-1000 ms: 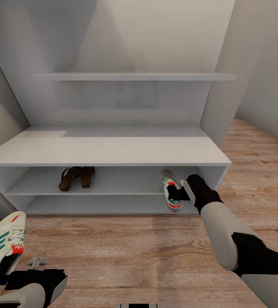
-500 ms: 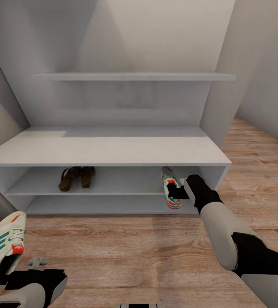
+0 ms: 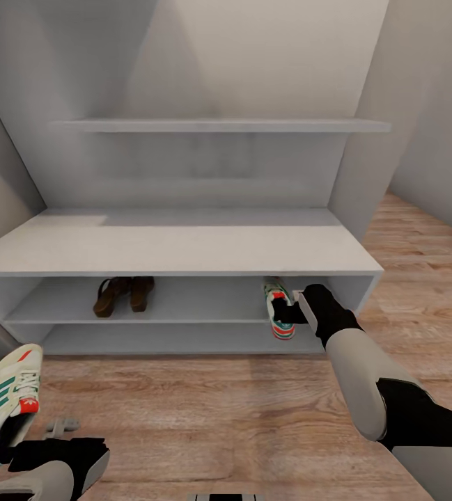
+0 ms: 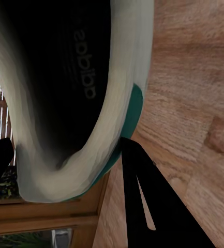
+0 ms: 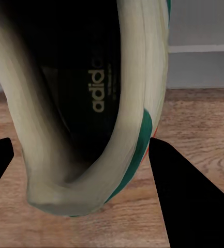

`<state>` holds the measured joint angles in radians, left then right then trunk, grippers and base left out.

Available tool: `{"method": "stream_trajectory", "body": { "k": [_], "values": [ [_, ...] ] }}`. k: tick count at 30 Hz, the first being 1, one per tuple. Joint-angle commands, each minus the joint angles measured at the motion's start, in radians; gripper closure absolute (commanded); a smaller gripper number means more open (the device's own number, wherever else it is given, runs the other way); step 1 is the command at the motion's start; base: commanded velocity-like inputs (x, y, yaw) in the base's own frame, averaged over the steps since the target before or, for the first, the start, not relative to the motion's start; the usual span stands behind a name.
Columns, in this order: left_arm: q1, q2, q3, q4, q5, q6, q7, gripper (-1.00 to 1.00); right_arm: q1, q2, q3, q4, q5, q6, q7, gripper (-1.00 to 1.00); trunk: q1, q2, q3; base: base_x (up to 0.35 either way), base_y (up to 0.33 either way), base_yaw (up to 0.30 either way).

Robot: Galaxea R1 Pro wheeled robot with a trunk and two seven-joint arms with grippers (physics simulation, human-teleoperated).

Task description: Pick up the two gym shoes and the two sandals from the corridor floor and place them onto the hallstand (shoe rack) in the corridor, making sure they are on the rack and not on the floor. Arrange them so the two gym shoes are next to each other and the two sandals are next to each other.

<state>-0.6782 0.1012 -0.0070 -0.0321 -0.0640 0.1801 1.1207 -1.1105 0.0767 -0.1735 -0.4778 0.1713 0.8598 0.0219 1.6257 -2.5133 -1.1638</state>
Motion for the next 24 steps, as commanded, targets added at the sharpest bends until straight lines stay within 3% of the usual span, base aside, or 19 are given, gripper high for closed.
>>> {"method": "stream_trajectory", "body": {
  "k": [1, 24],
  "values": [
    [0.000, 0.000, -0.001, 0.000, -0.002, 0.004, -0.001, 1.00, 0.000, 0.000, 0.000, 0.000, -0.001, 0.000, -0.002, 1.00, 0.000, 0.000, 0.000, 0.190, 0.003, 0.000],
    [0.000, 0.000, -0.001, 0.000, -0.002, 0.004, -0.001, 1.00, 0.000, 0.000, -0.001, 0.001, -0.001, -0.005, -0.002, 1.00, 0.000, 0.000, 0.000, 0.054, 0.000, 0.000]
  ]
}}
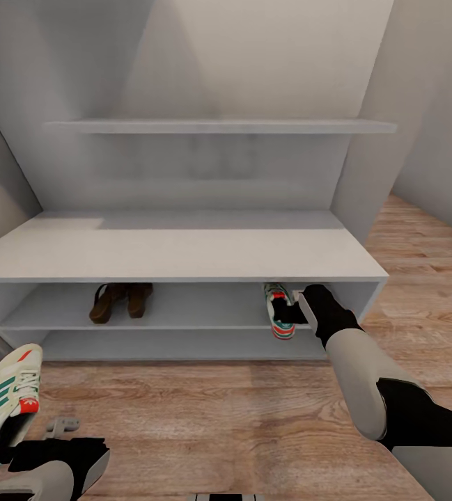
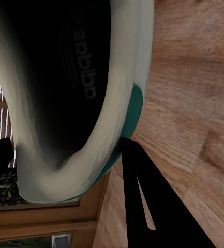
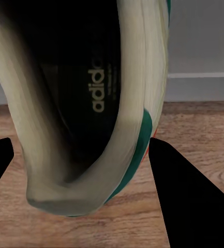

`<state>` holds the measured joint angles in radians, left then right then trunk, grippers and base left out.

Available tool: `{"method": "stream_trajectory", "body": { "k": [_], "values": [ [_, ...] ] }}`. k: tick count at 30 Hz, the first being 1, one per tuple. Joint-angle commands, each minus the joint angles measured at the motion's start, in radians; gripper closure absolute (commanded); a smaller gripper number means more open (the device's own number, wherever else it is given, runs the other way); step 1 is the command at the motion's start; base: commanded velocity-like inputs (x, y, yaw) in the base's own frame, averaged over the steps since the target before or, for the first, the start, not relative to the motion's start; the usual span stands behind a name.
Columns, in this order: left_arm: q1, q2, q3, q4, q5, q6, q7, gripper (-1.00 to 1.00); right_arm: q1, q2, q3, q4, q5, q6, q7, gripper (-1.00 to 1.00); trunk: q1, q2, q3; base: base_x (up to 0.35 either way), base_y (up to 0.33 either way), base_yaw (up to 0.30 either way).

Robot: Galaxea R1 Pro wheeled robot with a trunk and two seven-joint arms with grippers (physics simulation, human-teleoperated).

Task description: Pick up the two gym shoes and the two sandals from the corridor floor and place them onto the hallstand (shoe rack) in the corridor, making sure they are on the rack and not on the floor. Arrange them so the two gym shoes are next to each other and the two sandals are next to each other.

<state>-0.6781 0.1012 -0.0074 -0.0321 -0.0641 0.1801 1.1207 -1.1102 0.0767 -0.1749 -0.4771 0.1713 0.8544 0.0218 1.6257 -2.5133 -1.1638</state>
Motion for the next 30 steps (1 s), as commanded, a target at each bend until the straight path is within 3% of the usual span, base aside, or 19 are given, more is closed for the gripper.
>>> {"method": "stream_trajectory", "body": {
  "k": [1, 7, 19, 29, 30],
  "values": [
    [0.000, 0.000, 0.000, 0.000, -0.002, 0.004, -0.001, 1.00, 0.000, 0.000, 0.000, 0.000, -0.001, 0.000, -0.002, 1.00, 0.000, 0.000, 0.000, 0.006, 0.000, 0.000],
    [0.000, 0.000, 0.000, 0.000, -0.002, 0.004, -0.001, 1.00, 0.001, 0.000, 0.000, 0.000, -0.001, -0.005, -0.003, 1.00, 0.000, 0.000, 0.000, 0.003, 0.000, 0.000],
    [0.000, 0.000, 0.000, 0.000, -0.002, 0.004, -0.001, 1.00, 0.001, 0.000, 0.001, 0.074, 0.000, -0.106, -0.005, 1.00, 0.000, 0.000, 0.000, 0.000, 0.000, 0.000],
    [0.000, 0.000, 0.000, 0.000, -0.002, 0.004, -0.001, 1.00, 0.001, 0.000, 0.002, 0.081, 0.000, -0.117, -0.005, 1.00, 0.000, 0.000, 0.000, 0.000, 0.000, 0.000],
    [0.000, 0.000, 0.000, 0.000, -0.002, 0.004, -0.001, 1.00, 0.001, 0.000, 0.002, 0.081, 0.000, -0.149, -0.006, 1.00, 0.000, 0.000, 0.000, 0.000, 0.000, 0.000]
  ]
}}
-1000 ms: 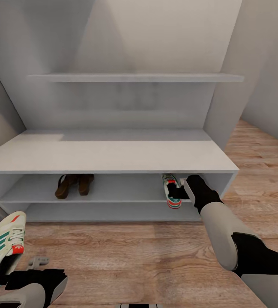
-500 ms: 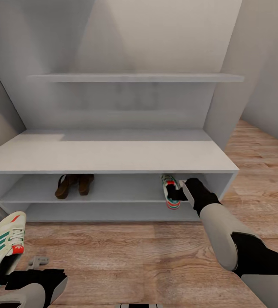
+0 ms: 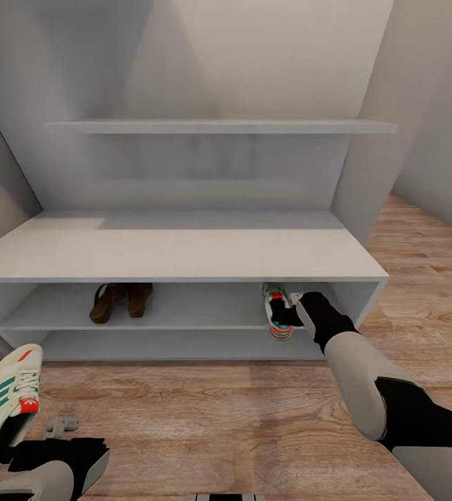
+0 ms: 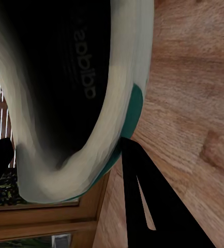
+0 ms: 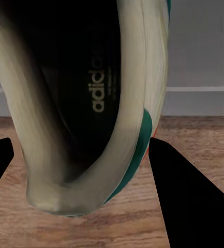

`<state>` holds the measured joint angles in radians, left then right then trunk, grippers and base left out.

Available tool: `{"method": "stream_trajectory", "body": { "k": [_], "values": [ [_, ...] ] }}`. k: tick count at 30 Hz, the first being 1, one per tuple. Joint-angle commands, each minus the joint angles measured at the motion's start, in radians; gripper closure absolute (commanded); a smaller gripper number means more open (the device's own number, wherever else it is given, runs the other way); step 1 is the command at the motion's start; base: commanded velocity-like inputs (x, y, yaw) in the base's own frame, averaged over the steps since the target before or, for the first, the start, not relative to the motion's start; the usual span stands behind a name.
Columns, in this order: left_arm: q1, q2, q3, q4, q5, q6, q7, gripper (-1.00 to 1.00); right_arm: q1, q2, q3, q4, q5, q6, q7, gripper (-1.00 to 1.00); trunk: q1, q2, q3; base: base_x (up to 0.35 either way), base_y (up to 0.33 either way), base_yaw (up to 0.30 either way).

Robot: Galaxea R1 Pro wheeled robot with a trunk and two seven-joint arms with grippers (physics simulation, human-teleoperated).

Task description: Pick up the two gym shoes and the two sandals from the corridor floor and place them onto the hallstand (shoe rack) in the corridor, making sure they are on the rack and not on the floor. Arrange them so the two gym shoes are next to each other and the two sandals are next to each other.

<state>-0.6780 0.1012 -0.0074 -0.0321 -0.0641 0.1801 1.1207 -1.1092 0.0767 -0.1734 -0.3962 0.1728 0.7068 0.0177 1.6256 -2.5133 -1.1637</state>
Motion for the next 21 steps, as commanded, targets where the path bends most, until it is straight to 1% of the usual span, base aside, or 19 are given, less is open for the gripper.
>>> {"method": "stream_trajectory", "body": {
  "k": [1, 16, 21],
  "values": [
    [0.000, 0.000, 0.000, 0.000, -0.002, 0.004, -0.001, 1.00, 0.000, 0.000, 0.000, 0.000, -0.001, -0.007, -0.002, 1.00, 0.000, 0.000, 0.000, 0.000, 0.000, 0.000],
    [0.000, 0.000, 0.000, 0.000, -0.002, 0.004, -0.001, 1.00, 0.000, 0.000, 0.000, 0.000, -0.001, -0.019, -0.002, 1.00, 0.000, 0.000, 0.000, 0.000, 0.000, 0.000],
    [0.000, 0.000, 0.000, 0.000, -0.002, 0.004, -0.001, 1.00, 0.000, 0.000, 0.000, 0.000, -0.001, -0.020, -0.002, 1.00, 0.000, 0.000, 0.000, 0.069, 0.000, 0.000]
  ]
}}
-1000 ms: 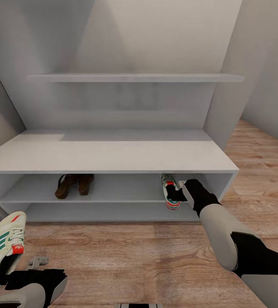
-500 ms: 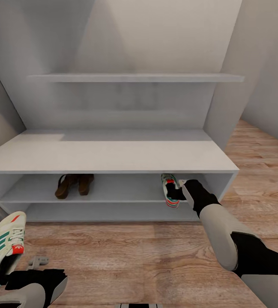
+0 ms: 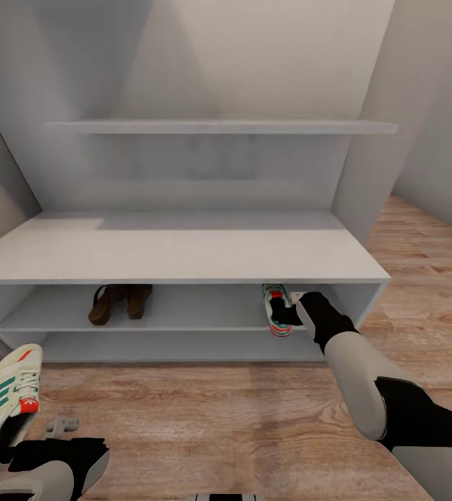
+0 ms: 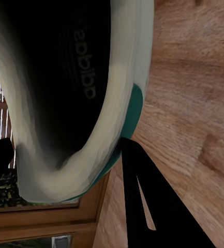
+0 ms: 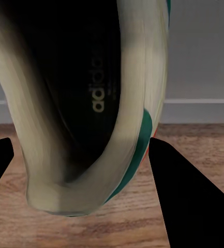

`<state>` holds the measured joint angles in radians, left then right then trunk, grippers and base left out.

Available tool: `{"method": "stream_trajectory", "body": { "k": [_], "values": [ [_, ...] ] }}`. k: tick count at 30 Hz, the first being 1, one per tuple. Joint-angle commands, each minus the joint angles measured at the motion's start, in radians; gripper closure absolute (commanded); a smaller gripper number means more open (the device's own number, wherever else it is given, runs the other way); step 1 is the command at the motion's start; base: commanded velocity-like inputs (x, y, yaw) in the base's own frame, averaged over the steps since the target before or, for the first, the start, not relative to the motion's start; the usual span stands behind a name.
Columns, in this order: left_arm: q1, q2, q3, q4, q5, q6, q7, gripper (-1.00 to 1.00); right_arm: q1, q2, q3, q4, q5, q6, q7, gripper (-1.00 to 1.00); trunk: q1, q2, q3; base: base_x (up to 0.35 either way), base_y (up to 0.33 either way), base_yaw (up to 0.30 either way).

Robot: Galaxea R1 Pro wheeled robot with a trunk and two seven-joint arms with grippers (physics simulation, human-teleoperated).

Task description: Pick up the two gym shoes and the two sandals from the corridor floor and place them onto the hallstand (shoe rack) in the corridor, making sure they are on the rack and not on the floor. Arrange them so the two gym shoes are next to each other and the two sandals are next to each other.

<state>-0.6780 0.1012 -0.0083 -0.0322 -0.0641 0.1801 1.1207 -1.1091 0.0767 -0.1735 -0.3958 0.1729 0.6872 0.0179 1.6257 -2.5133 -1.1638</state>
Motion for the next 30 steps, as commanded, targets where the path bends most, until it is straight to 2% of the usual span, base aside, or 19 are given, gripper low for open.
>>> {"method": "stream_trajectory", "body": {
  "k": [1, 30],
  "values": [
    [0.000, 0.000, 0.001, 0.000, -0.002, 0.004, -0.001, 1.00, 0.000, 0.000, 0.000, 0.000, -0.001, 0.000, -0.002, 1.00, 0.000, 0.000, 0.000, 0.041, 0.000, 0.000],
    [0.000, -0.001, 0.001, 0.000, -0.002, 0.004, -0.001, 1.00, 0.000, 0.000, 0.000, 0.002, -0.001, -0.001, -0.003, 1.00, 0.000, 0.000, 0.000, 0.038, 0.000, 0.000]
  ]
}}
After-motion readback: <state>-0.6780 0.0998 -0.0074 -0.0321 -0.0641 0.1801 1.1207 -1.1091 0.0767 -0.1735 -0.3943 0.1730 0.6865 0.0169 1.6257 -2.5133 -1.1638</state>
